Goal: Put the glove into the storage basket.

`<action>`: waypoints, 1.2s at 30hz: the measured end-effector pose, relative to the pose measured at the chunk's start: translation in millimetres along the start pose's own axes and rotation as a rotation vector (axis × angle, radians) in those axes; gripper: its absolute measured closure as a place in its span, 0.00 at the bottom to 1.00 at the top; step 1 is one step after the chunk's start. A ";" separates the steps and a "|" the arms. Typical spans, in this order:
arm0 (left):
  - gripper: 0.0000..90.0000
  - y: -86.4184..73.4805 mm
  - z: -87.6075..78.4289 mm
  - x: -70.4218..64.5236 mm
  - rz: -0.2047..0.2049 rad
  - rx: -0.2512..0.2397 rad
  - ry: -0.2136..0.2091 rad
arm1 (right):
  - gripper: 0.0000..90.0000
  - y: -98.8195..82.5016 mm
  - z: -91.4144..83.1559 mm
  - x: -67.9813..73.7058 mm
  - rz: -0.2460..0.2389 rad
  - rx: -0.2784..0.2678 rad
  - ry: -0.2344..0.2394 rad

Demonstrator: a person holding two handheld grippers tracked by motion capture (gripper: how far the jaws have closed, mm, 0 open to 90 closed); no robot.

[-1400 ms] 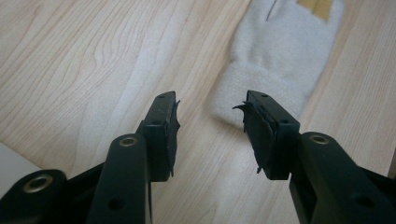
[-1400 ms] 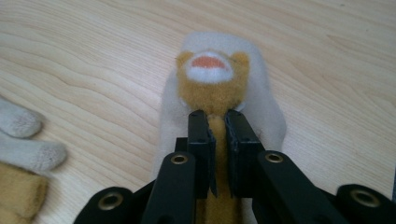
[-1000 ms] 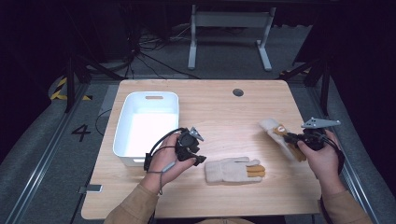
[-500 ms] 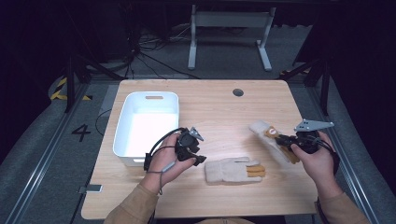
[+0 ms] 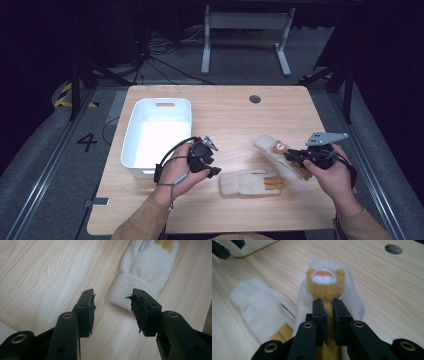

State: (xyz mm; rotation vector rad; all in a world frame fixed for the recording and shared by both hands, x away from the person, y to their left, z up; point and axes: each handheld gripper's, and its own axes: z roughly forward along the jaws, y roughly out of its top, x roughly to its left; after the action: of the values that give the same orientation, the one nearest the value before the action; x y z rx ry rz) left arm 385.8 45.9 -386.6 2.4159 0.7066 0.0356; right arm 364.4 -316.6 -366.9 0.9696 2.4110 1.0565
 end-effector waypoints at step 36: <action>0.67 3.1 -2.8 -4.3 0.014 0.019 -0.067 | 0.90 2.5 39.4 49.1 -0.254 0.089 0.325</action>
State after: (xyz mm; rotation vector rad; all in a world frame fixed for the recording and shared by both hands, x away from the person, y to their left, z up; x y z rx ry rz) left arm 383.1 43.2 -382.0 2.4283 0.6625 -0.0469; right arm 351.7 -260.6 -392.9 0.5271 2.7711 1.0894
